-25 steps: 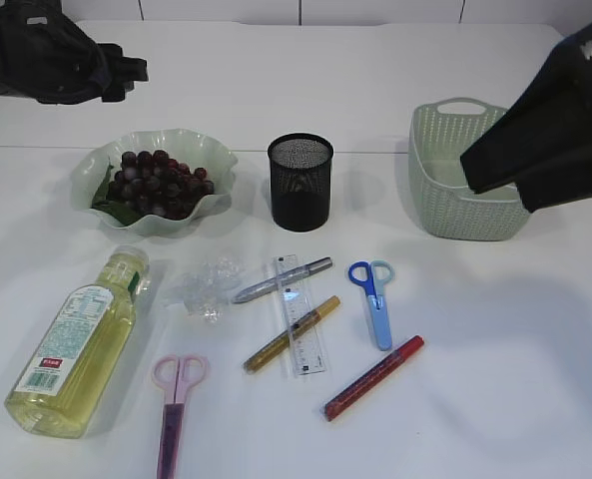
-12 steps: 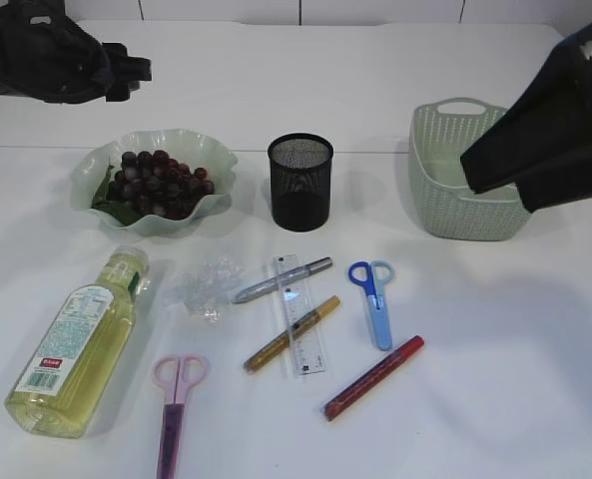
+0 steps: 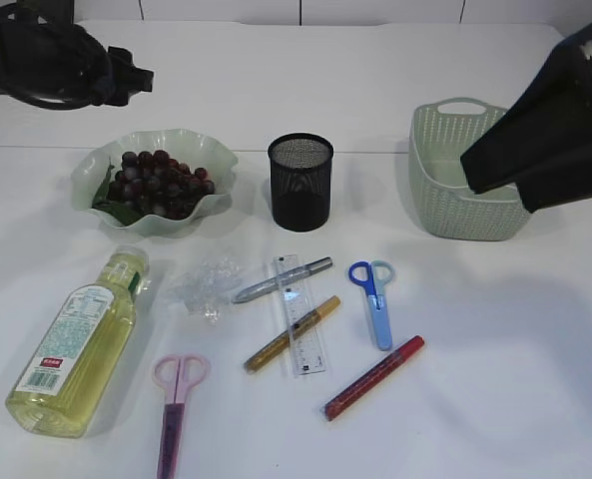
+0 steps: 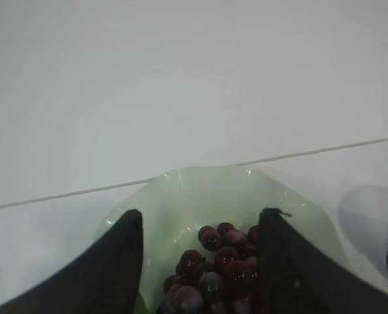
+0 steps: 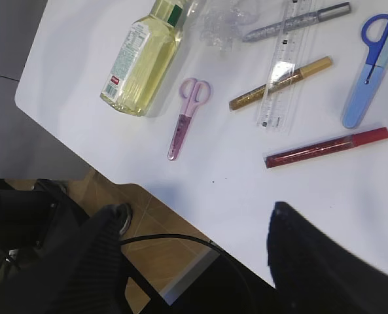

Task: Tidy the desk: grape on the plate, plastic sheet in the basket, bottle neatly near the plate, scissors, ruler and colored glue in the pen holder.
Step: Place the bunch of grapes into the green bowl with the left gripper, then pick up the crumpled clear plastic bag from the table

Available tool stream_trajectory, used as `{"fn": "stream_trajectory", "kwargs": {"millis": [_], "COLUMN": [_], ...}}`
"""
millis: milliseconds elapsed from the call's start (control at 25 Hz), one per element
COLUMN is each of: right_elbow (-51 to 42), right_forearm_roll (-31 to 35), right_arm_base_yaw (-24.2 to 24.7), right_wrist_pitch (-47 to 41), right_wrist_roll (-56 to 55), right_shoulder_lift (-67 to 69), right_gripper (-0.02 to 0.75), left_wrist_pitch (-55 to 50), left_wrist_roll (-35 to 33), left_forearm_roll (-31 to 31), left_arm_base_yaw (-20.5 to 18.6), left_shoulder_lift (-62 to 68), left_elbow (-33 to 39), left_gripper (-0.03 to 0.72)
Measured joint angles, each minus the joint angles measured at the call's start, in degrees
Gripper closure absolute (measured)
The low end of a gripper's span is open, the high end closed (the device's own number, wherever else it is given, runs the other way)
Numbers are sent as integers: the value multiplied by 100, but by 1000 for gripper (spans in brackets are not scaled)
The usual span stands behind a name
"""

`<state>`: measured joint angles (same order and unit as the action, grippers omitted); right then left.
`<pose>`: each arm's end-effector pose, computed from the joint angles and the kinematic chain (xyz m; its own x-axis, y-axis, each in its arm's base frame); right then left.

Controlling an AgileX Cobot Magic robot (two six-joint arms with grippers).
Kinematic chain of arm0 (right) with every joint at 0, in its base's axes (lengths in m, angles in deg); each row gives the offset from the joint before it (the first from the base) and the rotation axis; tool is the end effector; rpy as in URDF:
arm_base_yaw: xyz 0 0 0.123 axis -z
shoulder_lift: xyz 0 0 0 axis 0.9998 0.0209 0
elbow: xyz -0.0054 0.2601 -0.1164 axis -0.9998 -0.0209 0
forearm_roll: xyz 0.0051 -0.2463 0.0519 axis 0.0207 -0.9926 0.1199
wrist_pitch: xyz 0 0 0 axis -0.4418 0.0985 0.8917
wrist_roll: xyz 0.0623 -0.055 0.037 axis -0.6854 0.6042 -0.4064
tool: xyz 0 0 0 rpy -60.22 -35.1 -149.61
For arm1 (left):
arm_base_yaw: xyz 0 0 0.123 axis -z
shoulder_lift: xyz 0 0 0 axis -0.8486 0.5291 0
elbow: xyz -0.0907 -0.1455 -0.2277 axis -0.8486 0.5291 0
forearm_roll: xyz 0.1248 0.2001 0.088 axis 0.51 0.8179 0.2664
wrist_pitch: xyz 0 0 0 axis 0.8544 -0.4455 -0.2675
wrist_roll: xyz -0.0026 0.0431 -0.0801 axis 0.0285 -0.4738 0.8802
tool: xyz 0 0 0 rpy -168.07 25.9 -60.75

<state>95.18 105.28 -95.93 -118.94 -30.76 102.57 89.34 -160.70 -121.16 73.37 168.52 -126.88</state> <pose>0.2151 0.0839 0.3574 -0.8704 -0.1696 -0.4622 -0.4249 0.7331 0.5310 0.4245 -0.1047 0.2468 -0.4590 0.0930 -0.8836 0.1433 0.9892 0.0297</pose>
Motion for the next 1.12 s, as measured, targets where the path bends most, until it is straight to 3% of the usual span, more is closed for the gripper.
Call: {"fn": "stream_trajectory", "kwargs": {"millis": [440,600,1120], "right_elbow": [0,0,0], "right_forearm_roll": [0,0,-35], "right_arm_base_yaw": [0,0,0], "right_wrist_pitch": [0,0,0], "right_wrist_roll": [-140,-139,-143], "right_shoulder_lift": [0,0,0], "right_gripper": [193,193,194], "left_wrist_pitch": [1092,1457,1696], "left_wrist_roll": [-1404,-1472,-1242], "left_forearm_roll": [-24,-34,-66], "left_arm_base_yaw": [771,1028,1034], "left_shoulder_lift": [-67,-67,-67], "left_elbow": [0,0,0], "left_gripper": [324,362,374]}}
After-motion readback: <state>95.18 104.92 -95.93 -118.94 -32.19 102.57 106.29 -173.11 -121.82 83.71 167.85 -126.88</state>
